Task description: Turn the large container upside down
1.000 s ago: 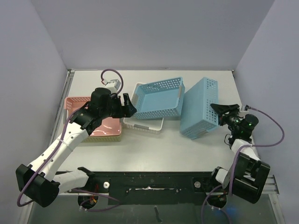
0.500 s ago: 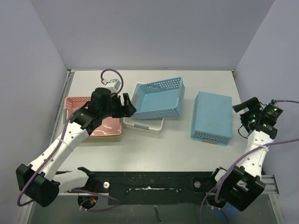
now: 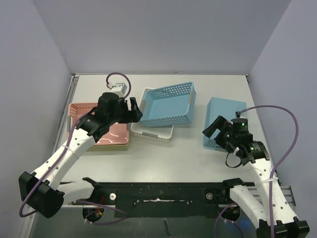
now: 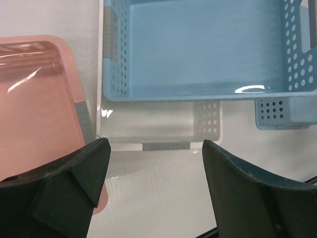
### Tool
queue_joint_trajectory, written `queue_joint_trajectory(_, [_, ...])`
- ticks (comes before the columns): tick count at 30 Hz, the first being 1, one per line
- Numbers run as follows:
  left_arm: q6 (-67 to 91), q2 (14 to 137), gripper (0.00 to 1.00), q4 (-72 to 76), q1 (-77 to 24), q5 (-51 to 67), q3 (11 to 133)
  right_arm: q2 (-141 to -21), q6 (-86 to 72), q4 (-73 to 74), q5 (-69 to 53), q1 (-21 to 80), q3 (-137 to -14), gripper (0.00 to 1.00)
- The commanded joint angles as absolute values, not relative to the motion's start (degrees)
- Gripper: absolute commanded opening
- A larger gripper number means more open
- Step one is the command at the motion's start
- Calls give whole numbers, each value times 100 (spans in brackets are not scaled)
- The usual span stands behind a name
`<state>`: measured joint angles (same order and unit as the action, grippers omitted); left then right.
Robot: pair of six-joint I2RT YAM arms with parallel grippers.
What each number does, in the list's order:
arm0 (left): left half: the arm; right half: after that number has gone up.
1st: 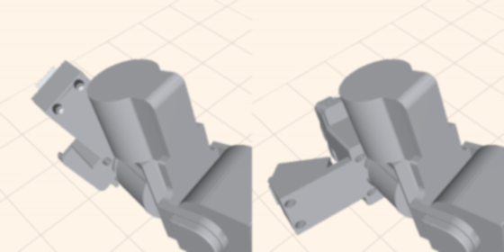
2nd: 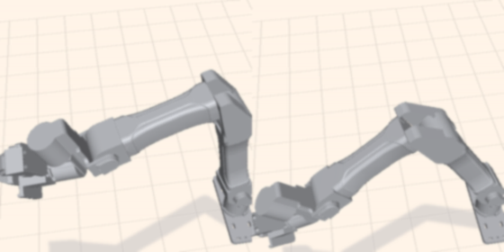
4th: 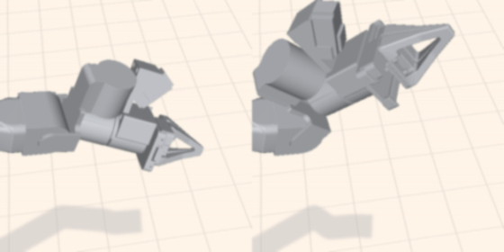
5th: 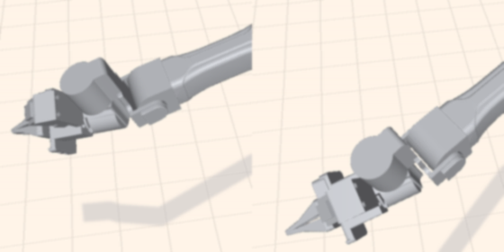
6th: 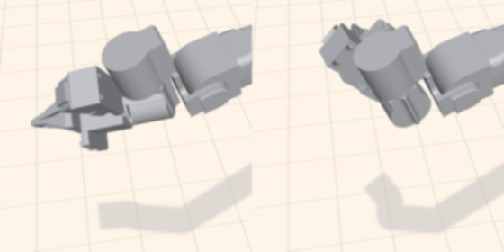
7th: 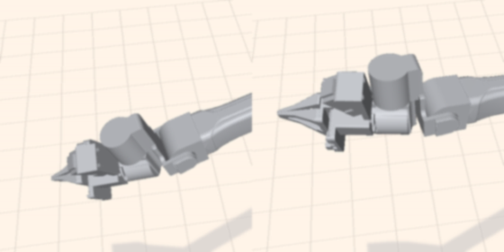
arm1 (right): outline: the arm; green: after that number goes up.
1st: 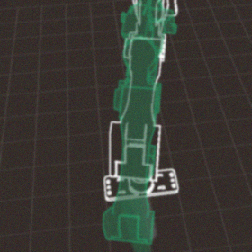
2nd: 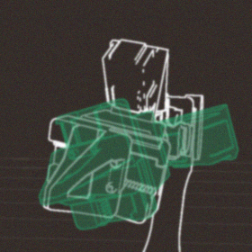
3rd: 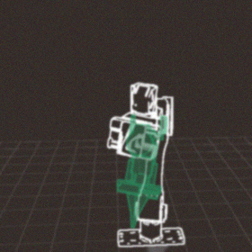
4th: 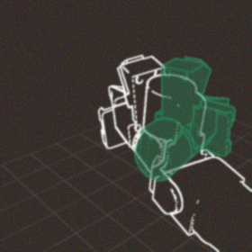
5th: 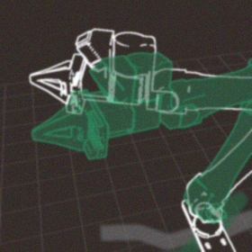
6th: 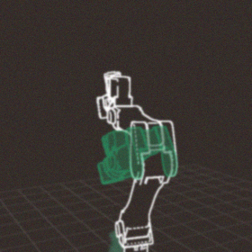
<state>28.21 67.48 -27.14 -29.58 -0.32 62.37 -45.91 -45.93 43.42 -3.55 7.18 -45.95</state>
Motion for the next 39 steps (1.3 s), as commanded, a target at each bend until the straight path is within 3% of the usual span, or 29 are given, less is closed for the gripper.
queue_joint_trajectory(1, [2644, 6789, 76, -2385, -2975, -292, 6559, -4136, -5763, 4701, 73, 1348, -4185, 99])
queue_joint_trajectory(8, [2733, 7011, 76, -2287, -2979, -137, 6634, -4504, -5907, 4089, 634, 1746, -3533, 98])
queue_joint_trajectory(14, [2659, 7009, 76, -2523, -3019, -151, 6626, -5924, -4573, 2678, 174, 149, -3921, 98])
queue_joint_trajectory(17, [2573, 7050, 77, -2826, -3016, 20, 6735, -6734, -4031, 2202, -128, -495, -4559, 98])
queue_joint_trajectory(21, [2603, 7125, 77, -2975, -3026, 344, 6697, -7871, -3405, 1625, -9, -569, -5722, 98])
queue_joint_trajectory(24, [2604, 7145, 77, -2999, -3031, 506, 6694, -8499, -3348, 2033, 22, -576, -6669, 99])
queue_joint_trajectory(27, [2619, 7061, 77, -3043, -3032, 552, 6739, -8224, -3441, 1765, -44, -348, -6777, 99])
queue_joint_trajectory(32, [2542, 6998, 77, -3041, -3023, 498, 6802, -7765, -3342, 1871, 390, 869, -7173, 98])
queue_joint_trajectory(39, [2338, 7054, 77, -3282, -3015, 360, 6877, -8286, -3387, 2937, 1400, 2249, -8041, 98])
